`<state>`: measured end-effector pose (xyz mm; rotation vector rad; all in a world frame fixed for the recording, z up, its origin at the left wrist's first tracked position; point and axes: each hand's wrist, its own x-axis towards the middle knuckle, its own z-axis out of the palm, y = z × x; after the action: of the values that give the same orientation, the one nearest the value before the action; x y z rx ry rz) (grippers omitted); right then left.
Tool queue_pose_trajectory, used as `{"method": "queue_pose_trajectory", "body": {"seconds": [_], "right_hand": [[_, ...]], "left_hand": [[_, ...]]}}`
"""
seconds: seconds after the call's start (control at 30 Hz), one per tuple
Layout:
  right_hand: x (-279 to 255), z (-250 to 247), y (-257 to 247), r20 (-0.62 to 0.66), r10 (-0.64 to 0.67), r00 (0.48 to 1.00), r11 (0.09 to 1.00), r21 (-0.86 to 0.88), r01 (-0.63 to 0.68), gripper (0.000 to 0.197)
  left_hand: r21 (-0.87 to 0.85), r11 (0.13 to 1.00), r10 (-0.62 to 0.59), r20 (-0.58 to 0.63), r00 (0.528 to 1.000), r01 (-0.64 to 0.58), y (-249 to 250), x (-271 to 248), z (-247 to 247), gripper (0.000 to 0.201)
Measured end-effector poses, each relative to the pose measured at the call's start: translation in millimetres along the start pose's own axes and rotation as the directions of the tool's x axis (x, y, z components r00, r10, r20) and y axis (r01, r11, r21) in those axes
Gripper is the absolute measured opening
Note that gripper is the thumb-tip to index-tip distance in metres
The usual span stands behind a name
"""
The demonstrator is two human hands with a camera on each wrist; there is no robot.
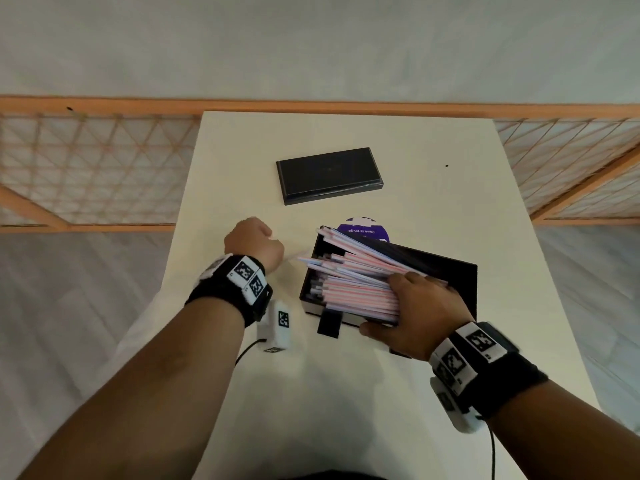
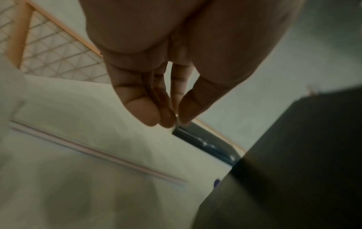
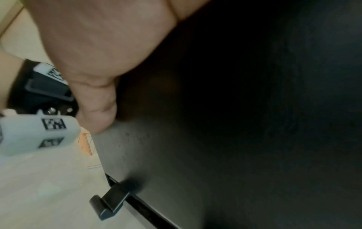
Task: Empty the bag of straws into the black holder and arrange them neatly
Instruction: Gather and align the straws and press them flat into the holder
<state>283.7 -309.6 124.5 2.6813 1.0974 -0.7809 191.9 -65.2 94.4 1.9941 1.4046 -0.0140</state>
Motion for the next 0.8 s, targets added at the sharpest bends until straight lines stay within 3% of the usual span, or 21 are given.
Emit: {"method": "queue_pose_trajectory", "body": {"seconds": [0.1, 0.17, 0.3, 0.4, 0.53, 0.67, 0.8], "right_hand": [[-1, -1, 0, 0.003, 0.001, 1.0, 1.0, -0.002, -0.001, 0.086], [-3, -2, 0, 0.007, 0.003, 1.0, 1.0, -0.002, -0.003, 0.085], [-5, -6, 1, 0.027, -0.009, 1.0, 1.0, 0.006, 0.009, 0.085], [-8, -9, 0, 0.037, -0.019, 0.999, 1.0, 0.017, 0.019, 0.088], [-12, -15, -2, 0.021, -0.045, 0.999, 0.998, 0.041, 0.044, 0.091], [-12, -18, -1, 0.017, -0.045, 0.999, 0.997, 0.057, 0.044, 0.092], [-12, -17, 1, 0.033, -0.033, 0.999, 0.997, 0.068, 0.031, 0.094]], "left_hand": [[0.316, 0.943, 0.06, 0.161, 0.985, -0.109, -1, 14, 24, 0.026], [0.417, 0.898, 0.042, 0.237, 0.971, -0.14, -7, 22, 42, 0.024], [0.458, 0.883, -0.056, 0.312, 0.948, -0.099, -24, 32, 63, 0.027], [0.493, 0.855, -0.019, 0.337, 0.941, -0.159, -31, 36, 68, 0.011], [0.467, 0.868, 0.022, 0.304, 0.952, -0.169, -28, 36, 70, 0.008], [0.391, 0.917, -0.015, 0.224, 0.974, -0.076, -21, 34, 68, 0.05], [0.436, 0.894, -0.028, 0.279, 0.96, -0.1, -24, 39, 68, 0.026]]}}
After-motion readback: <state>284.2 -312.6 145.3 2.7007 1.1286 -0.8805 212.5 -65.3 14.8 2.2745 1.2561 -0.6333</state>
